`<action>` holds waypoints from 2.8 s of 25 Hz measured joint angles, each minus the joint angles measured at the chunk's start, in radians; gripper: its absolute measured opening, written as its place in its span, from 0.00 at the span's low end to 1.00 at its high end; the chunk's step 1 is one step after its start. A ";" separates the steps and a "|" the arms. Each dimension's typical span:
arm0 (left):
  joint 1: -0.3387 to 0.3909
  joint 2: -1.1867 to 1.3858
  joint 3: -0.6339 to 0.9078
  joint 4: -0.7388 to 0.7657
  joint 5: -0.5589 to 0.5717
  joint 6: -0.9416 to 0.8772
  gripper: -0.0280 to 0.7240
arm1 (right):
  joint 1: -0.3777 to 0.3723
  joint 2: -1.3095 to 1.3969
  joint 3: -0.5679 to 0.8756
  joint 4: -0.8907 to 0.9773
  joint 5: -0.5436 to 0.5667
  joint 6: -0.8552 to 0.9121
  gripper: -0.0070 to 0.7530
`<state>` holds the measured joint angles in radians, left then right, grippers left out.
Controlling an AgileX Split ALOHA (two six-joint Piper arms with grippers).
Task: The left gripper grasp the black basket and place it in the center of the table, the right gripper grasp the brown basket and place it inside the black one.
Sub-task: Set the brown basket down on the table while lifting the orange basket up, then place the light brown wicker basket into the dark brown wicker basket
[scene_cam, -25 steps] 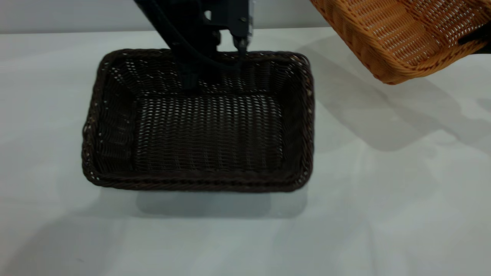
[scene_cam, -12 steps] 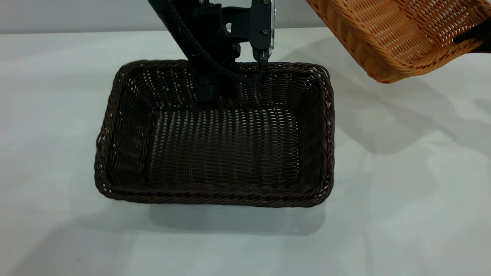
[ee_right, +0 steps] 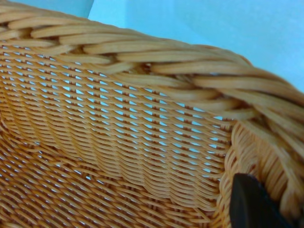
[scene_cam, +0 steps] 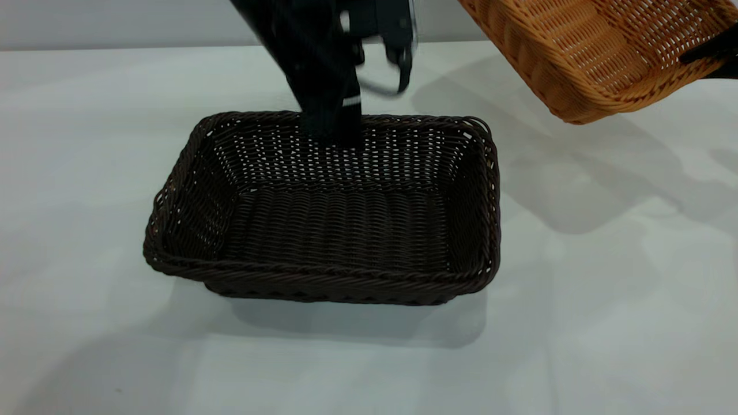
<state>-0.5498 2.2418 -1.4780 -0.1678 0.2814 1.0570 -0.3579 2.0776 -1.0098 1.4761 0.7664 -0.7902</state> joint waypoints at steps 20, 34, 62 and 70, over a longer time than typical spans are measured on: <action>0.470 -0.151 0.001 -0.005 0.044 -0.561 0.73 | 0.177 -0.057 -0.067 -0.321 0.137 0.228 0.11; 0.508 -0.151 0.002 -0.005 -0.002 -0.598 0.73 | 0.524 -0.057 -0.221 -0.741 0.147 0.624 0.11; 0.508 -0.150 0.002 -0.005 -0.004 -0.602 0.73 | 0.708 -0.041 -0.319 -0.777 0.171 0.693 0.11; 0.508 -0.148 0.002 -0.005 0.020 -0.602 0.73 | 0.726 0.018 -0.319 -0.772 0.114 0.704 0.11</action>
<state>-0.0423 2.0934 -1.4761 -0.1730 0.3014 0.4547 0.3686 2.0953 -1.3286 0.7045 0.8807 -0.0857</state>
